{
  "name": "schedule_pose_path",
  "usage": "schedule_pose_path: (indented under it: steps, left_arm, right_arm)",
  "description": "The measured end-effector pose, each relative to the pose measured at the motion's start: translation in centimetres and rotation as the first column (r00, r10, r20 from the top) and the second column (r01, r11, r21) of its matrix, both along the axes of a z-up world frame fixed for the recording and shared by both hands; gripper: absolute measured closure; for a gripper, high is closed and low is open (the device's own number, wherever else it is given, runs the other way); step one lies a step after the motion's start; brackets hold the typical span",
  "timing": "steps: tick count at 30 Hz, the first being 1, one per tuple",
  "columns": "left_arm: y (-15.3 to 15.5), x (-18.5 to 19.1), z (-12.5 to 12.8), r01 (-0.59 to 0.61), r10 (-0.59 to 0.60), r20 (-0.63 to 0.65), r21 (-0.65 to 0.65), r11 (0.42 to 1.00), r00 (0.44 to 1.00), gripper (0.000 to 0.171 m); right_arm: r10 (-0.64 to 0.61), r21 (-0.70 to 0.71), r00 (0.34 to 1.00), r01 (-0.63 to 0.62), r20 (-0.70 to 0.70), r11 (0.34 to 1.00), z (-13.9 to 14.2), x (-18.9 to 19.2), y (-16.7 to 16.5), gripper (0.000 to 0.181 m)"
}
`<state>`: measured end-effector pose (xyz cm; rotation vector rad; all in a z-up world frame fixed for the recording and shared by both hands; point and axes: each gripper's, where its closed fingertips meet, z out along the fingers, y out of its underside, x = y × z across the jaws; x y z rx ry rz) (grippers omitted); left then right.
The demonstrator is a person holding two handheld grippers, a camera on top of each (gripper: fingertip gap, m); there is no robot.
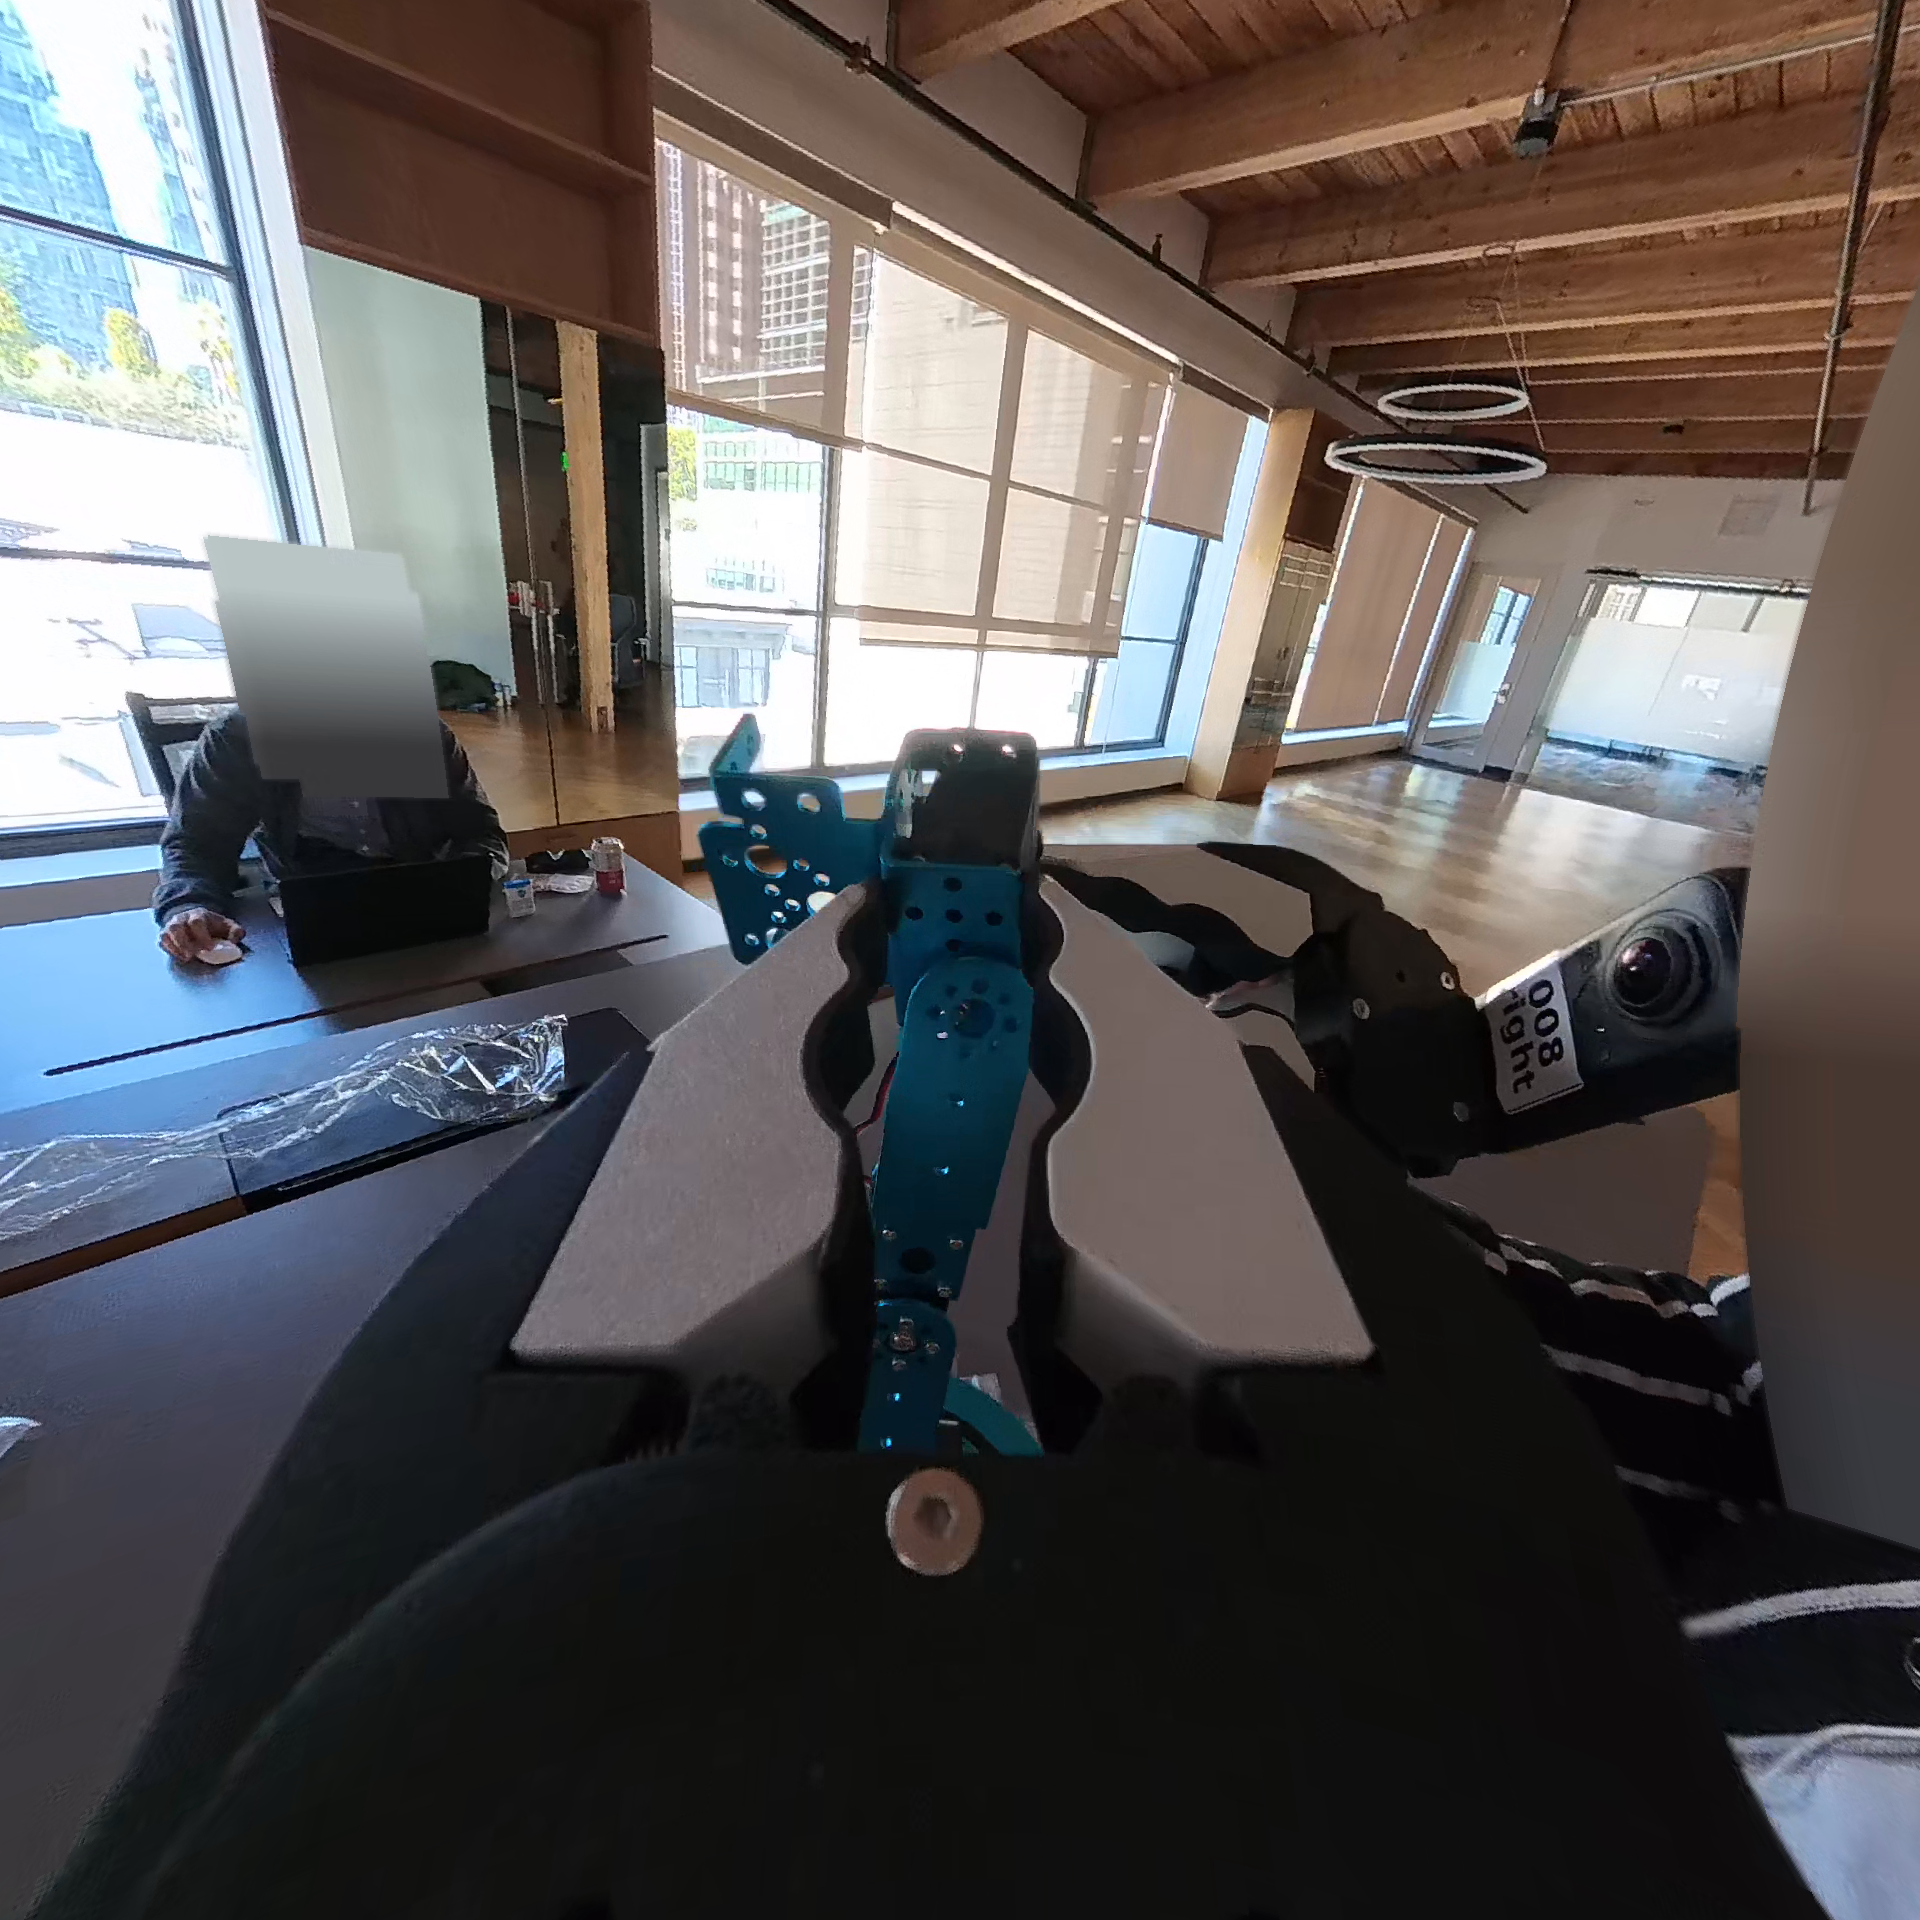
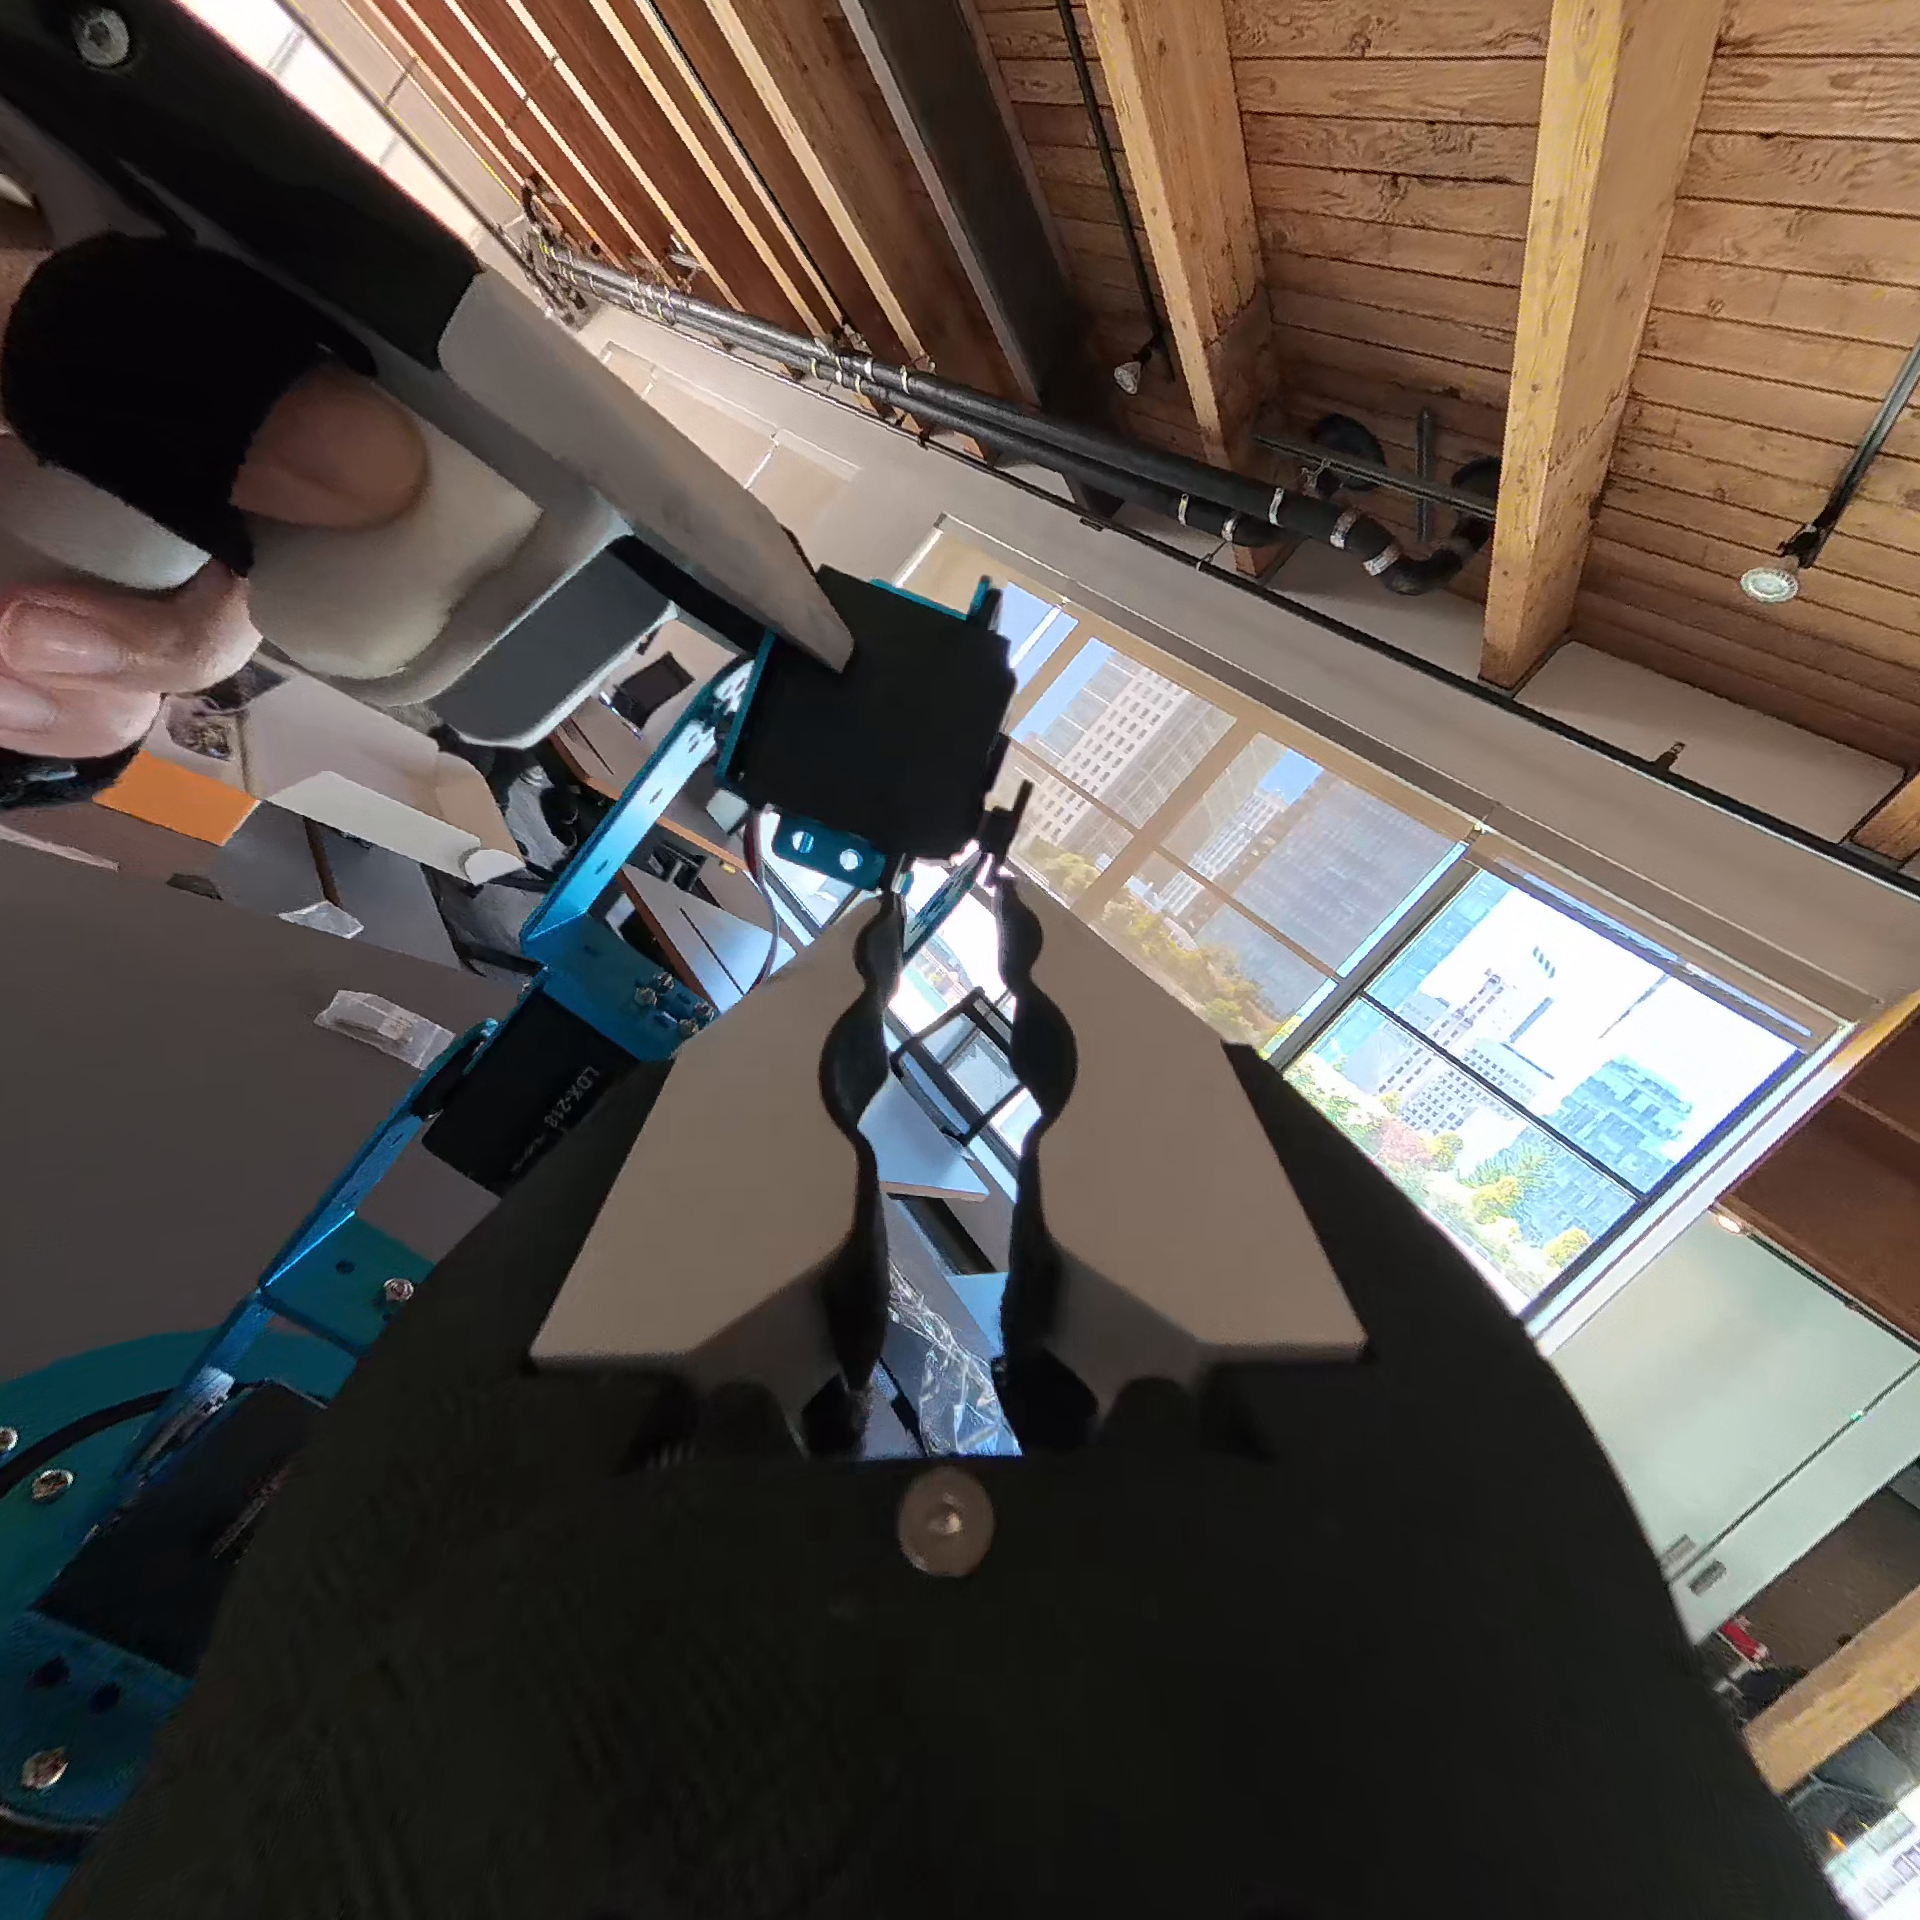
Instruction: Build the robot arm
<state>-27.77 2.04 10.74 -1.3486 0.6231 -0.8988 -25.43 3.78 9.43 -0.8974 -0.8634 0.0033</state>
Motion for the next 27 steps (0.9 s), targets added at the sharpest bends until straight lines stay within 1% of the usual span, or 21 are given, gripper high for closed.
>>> schedule_pose_path:
  steps: [5,11,15,18,23,25,27]
  left_arm:
    - [0.06,-0.08,-0.01,0.039,-0.039,0.014,-0.028,0.999,0.999,0.148]
    - [0.26,-0.08,0.04,0.019,-0.019,0.051,-0.003,1.0,0.999,0.147]
    - [0.1,-0.01,-0.02,0.04,-0.04,0.02,0.004,0.999,0.999,0.148]
    - [0.04,0.02,-0.01,0.074,-0.074,-0.027,0.031,0.997,0.997,0.148]
    - [-0.11,0.05,0.11,0.124,-0.123,-0.048,0.022,0.992,0.991,0.148]
    - [-0.41,0.23,0.18,0.158,-0.157,-0.057,0.024,0.987,0.986,0.148]
    - [-0.62,0.31,0.2,0.19,-0.188,-0.073,0.021,0.982,0.979,0.148]
  right_arm:
    - [-0.021,0.043,1.0,0.02,0.01,0.999,0.08,-0.04,-0.06,0.164]
    - [-0.049,0.062,0.999,0.048,0.012,0.997,0.05,-0.04,0.01,0.165]
    - [-0.075,0.098,0.997,0.073,0.017,0.993,0.04,0.01,-0.1,0.165]
    - [-0.042,0.078,0.999,0.041,0.009,0.996,0.0,0.03,-0.23,0.166]
    - [-0.018,0.039,1.0,0.018,-0.014,0.999,0.17,0.13,-0.3,0.167]
    - [0.005,-0.007,0.999,-0.006,-0.045,1.0,0.25,0.12,-0.16,0.167]
    - [0.065,-0.079,0.993,-0.073,-0.096,0.994,0.11,-0.01,0.06,0.169]
